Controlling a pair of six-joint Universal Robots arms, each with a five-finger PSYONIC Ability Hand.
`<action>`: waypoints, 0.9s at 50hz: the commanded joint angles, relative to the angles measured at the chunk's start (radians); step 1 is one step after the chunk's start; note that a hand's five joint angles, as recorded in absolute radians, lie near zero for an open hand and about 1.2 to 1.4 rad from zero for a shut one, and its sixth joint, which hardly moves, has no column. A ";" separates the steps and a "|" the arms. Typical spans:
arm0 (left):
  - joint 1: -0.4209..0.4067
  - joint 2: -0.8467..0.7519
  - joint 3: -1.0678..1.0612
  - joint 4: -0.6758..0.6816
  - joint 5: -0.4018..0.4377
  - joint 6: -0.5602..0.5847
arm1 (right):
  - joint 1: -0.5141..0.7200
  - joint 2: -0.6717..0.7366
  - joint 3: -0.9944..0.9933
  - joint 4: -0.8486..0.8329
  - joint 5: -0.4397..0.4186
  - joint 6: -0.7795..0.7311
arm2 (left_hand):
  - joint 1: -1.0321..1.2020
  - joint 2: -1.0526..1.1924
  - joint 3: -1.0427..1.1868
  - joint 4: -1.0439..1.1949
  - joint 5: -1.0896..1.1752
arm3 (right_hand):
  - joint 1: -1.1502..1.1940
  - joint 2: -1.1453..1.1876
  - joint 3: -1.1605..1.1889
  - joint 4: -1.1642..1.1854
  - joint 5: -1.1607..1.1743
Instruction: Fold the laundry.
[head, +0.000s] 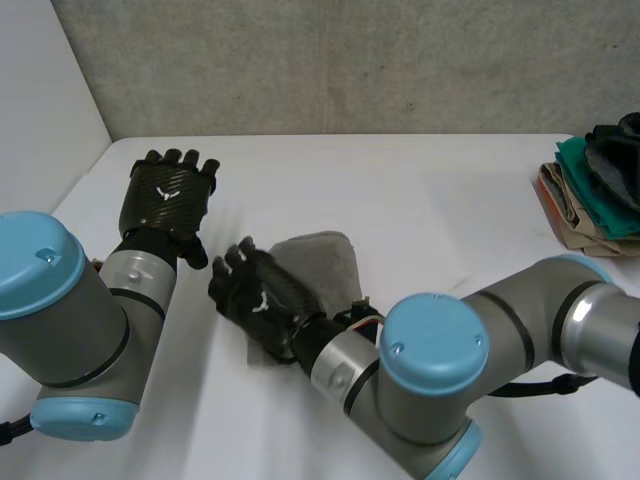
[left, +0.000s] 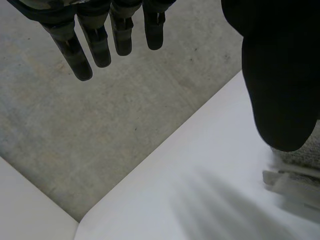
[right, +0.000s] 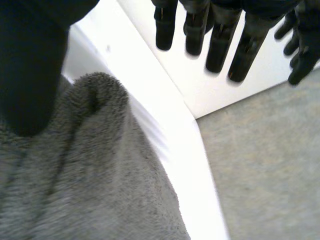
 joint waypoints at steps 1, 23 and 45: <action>-0.034 -0.003 0.020 0.002 0.015 -0.017 | -0.151 -0.137 0.000 0.036 0.076 0.486 | -0.014 -0.029 -0.035 -0.029 -0.048 | -0.035 -0.097 -0.106 -0.110 -0.118; -0.163 -0.345 0.339 -0.254 0.140 -0.205 | -0.322 -0.041 -0.220 0.481 0.146 0.844 | 0.037 0.022 0.016 0.022 0.002 | -0.035 -0.097 -0.106 -0.110 -0.118; -0.151 -0.254 0.155 -0.313 -0.078 -0.129 | -0.204 0.092 -0.342 0.580 0.102 0.744 | 0.046 0.031 0.025 0.031 0.011 | -0.035 -0.097 -0.106 -0.110 -0.118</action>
